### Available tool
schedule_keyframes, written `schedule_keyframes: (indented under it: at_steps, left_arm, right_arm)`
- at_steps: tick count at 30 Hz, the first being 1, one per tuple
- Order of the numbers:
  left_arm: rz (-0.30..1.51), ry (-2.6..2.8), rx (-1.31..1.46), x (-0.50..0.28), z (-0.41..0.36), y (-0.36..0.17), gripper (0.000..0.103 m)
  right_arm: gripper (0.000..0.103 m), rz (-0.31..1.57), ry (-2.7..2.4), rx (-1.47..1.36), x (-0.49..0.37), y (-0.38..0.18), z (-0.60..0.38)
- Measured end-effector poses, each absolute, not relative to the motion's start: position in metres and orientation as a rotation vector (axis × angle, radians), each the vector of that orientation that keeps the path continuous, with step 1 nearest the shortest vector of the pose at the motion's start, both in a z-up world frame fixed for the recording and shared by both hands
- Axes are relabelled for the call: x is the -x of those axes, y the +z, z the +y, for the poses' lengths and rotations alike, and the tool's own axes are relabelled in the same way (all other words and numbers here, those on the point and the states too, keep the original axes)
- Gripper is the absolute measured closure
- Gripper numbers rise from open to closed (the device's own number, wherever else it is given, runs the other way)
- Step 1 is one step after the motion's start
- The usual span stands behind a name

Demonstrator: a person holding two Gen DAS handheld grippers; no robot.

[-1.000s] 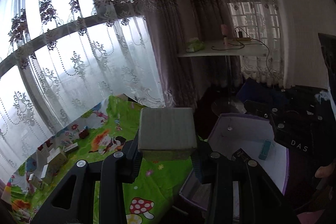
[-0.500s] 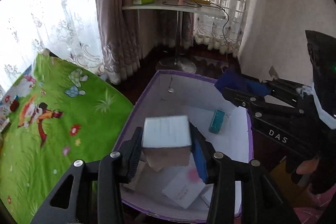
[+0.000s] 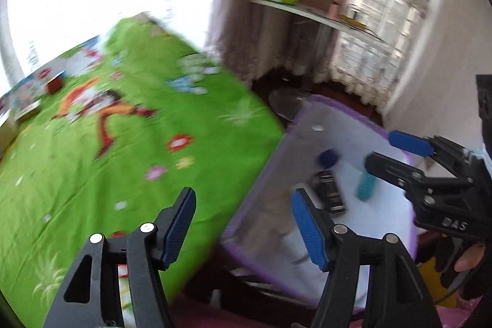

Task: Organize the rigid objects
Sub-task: 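Open both grippers to drop the cube box and blue toy into the storage box, then move both grippers back over the bedspread toward the remaining boxes, then grasp the long white box with the right gripper while the left grasps the barcode box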

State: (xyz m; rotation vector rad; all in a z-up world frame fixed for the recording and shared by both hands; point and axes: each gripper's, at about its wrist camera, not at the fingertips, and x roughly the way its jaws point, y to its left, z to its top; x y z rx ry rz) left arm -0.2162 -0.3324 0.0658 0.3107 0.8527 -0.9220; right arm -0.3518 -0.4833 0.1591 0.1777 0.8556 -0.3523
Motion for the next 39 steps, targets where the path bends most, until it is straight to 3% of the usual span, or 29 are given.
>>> schedule_keyframes:
  at_steps: [12, 25, 28, 35, 39]
  left_arm:
    - [0.815, -0.176, -0.171, 0.100, -0.107, 0.043, 0.037]
    - [0.856, 0.224, 0.092, 0.053, 0.088, 0.016, 0.037]
    - [0.862, 0.212, 0.240, 0.055, 0.111, 0.011, 0.036]
    - [0.857, 0.144, 0.239, 0.057, 0.107, 0.012, 0.023]
    - [0.852, 0.128, 0.261, 0.054, 0.105, 0.012, 0.021]
  right_arm:
    - [0.028, 1.039, 0.160, 0.018, 0.209, 0.103, -0.318]
    - [0.028, 1.118, 0.301, -0.093, -0.008, 0.055, -0.143]
    - [0.028, 1.114, 0.252, -0.138, -0.056, 0.047, -0.115]
    - [0.028, 1.104, 0.113, -0.317, -0.137, 0.038, -0.083]
    - [0.020, 1.109, 0.004, -0.311, -0.162, 0.036, -0.075]
